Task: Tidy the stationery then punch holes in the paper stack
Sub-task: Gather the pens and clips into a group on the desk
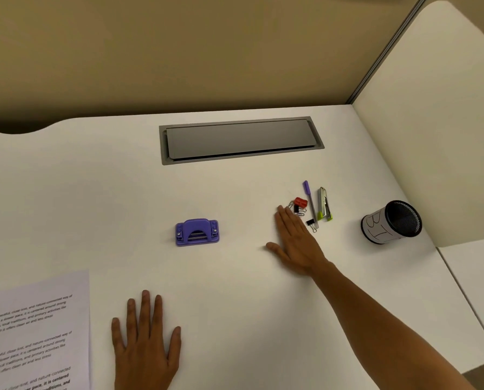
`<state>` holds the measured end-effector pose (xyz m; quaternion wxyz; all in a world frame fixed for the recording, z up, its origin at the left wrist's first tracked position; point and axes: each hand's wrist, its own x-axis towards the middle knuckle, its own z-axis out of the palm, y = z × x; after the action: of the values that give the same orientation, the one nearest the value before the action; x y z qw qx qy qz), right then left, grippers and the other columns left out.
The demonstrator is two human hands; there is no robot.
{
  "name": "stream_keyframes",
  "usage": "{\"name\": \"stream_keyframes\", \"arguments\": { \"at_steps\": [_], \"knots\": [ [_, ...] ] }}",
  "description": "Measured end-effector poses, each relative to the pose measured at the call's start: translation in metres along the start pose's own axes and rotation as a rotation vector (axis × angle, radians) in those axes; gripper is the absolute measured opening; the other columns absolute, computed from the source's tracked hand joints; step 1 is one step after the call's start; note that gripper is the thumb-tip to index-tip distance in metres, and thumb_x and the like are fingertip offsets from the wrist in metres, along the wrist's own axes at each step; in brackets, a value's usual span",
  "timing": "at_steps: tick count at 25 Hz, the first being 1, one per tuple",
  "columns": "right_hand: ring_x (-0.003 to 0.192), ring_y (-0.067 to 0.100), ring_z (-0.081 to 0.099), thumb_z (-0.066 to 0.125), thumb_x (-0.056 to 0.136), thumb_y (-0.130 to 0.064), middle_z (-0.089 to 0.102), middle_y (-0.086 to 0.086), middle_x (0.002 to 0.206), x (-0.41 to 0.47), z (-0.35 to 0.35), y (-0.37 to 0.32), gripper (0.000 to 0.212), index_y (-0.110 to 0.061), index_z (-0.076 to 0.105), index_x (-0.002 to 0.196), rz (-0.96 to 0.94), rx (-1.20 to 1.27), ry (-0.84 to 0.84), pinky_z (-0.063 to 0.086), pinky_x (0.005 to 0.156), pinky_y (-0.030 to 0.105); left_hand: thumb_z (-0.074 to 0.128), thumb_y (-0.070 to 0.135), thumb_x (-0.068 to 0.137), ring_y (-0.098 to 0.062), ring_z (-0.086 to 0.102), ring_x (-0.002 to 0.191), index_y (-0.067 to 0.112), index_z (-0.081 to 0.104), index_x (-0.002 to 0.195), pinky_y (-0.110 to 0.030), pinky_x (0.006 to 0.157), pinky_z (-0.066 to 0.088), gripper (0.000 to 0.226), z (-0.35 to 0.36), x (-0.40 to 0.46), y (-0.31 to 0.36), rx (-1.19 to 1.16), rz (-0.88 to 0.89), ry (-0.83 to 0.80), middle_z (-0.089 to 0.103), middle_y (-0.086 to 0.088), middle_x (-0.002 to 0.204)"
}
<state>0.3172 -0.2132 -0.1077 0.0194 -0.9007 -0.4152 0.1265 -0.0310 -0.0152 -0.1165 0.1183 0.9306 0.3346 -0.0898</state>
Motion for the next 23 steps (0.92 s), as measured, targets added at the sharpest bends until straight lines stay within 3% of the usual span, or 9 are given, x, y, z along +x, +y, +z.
{"name": "stream_keyframes", "arguments": {
  "at_steps": [8, 11, 14, 19, 23],
  "knots": [
    [0.156, 0.023, -0.001, 0.03, 0.096, -0.065, 0.002, 0.01, 0.168, 0.02, -0.001, 0.003, 0.09, -0.004, 0.007, 0.158, 0.208, 0.037, 0.095, 0.005, 0.127, 0.037, 0.011, 0.062, 0.093, -0.038, 0.027, 0.149, 0.012, 0.034, 0.152, -0.063, 0.119, 0.019, 0.08, 0.004, 0.0, -0.003, 0.008, 0.011, 0.01, 0.028, -0.014, 0.162],
    [0.155, 0.024, 0.007, 0.03, 0.1, -0.058, 0.013, 0.011, 0.167, 0.011, 0.005, -0.01, 0.081, -0.003, 0.014, 0.157, 0.232, 0.052, 0.125, 0.01, 0.127, 0.037, 0.014, 0.061, 0.093, -0.036, 0.023, 0.151, 0.013, 0.031, 0.153, -0.061, 0.121, 0.017, 0.08, 0.005, -0.002, -0.005, 0.014, 0.018, 0.008, 0.023, -0.012, 0.165],
    [0.154, 0.029, 0.016, 0.022, 0.102, -0.051, 0.023, 0.01, 0.164, -0.01, 0.02, -0.035, 0.071, -0.004, 0.026, 0.155, 0.24, 0.082, 0.18, 0.015, 0.126, 0.043, 0.017, 0.06, 0.093, -0.034, 0.015, 0.154, 0.014, 0.025, 0.156, -0.059, 0.123, 0.015, 0.078, 0.005, -0.003, -0.004, 0.026, 0.022, 0.022, 0.015, -0.01, 0.167],
    [0.156, 0.029, 0.001, 0.024, 0.1, -0.056, 0.01, 0.005, 0.168, -0.05, 0.038, -0.072, 0.074, -0.012, 0.017, 0.159, 0.218, 0.026, 0.124, 0.012, 0.125, 0.051, 0.027, 0.056, 0.093, -0.032, 0.01, 0.155, 0.015, 0.02, 0.157, -0.06, 0.122, 0.017, 0.076, 0.004, -0.003, -0.006, 0.019, 0.016, 0.031, 0.009, -0.009, 0.168],
    [0.153, 0.042, 0.002, 0.02, 0.099, -0.054, 0.01, 0.01, 0.167, -0.067, 0.041, -0.108, 0.067, -0.022, 0.018, 0.159, 0.218, -0.027, 0.029, 0.013, 0.122, 0.062, 0.027, 0.055, 0.095, -0.034, 0.01, 0.155, 0.015, 0.017, 0.157, -0.061, 0.121, 0.018, 0.075, 0.001, -0.006, -0.004, 0.011, 0.021, 0.014, 0.01, -0.011, 0.168]
  ]
}}
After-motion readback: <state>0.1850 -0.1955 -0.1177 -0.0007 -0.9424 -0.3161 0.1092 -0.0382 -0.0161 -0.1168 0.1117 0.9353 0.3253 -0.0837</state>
